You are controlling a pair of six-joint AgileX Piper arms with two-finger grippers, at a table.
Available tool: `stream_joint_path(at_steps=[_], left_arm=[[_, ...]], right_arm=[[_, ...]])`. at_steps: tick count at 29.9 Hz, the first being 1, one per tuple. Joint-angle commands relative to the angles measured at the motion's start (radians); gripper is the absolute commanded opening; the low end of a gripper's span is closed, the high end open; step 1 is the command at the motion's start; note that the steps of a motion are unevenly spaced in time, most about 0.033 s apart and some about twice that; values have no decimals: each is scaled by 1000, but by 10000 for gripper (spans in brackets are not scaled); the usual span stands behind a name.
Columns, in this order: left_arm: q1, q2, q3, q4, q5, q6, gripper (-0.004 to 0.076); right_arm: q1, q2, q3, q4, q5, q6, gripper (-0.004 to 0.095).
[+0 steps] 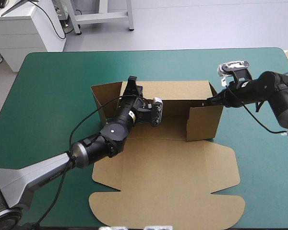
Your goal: Fold the box
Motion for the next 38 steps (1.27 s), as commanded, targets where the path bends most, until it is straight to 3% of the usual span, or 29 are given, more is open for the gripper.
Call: stream_joint_path(at_steps=[1,6,14,22,24,28,31,38], left_arm=[[-8,-33,-18,6,11,-7,-8],[-8,-33,-18,6,11,-7,-8],[-8,-33,-18,6,11,-7,-8],[-8,-33,-18,6,9,-7,-8],[-8,-33,-18,6,9,-7,-8],[-8,-33,-18,6,9,-7,-8],[-8,-33,-18,6,9,-7,-8],[-8,-33,-18,6,9,-7,-8]], right_arm=[[-5,-118,97,73,-138,-56,-15],[-5,-205,247,189,-275,-162,-16],[-5,-229,361,338,-333,-354,-15],[-5,-241,369,311,-325,-413,-3],[-5,-241,369,300,-315,-426,60],[-5,-241,369,260,-286,-527,330],[-5,-241,369,262,-252,-592,443],[-5,-241,369,268,-224,-652,447]])
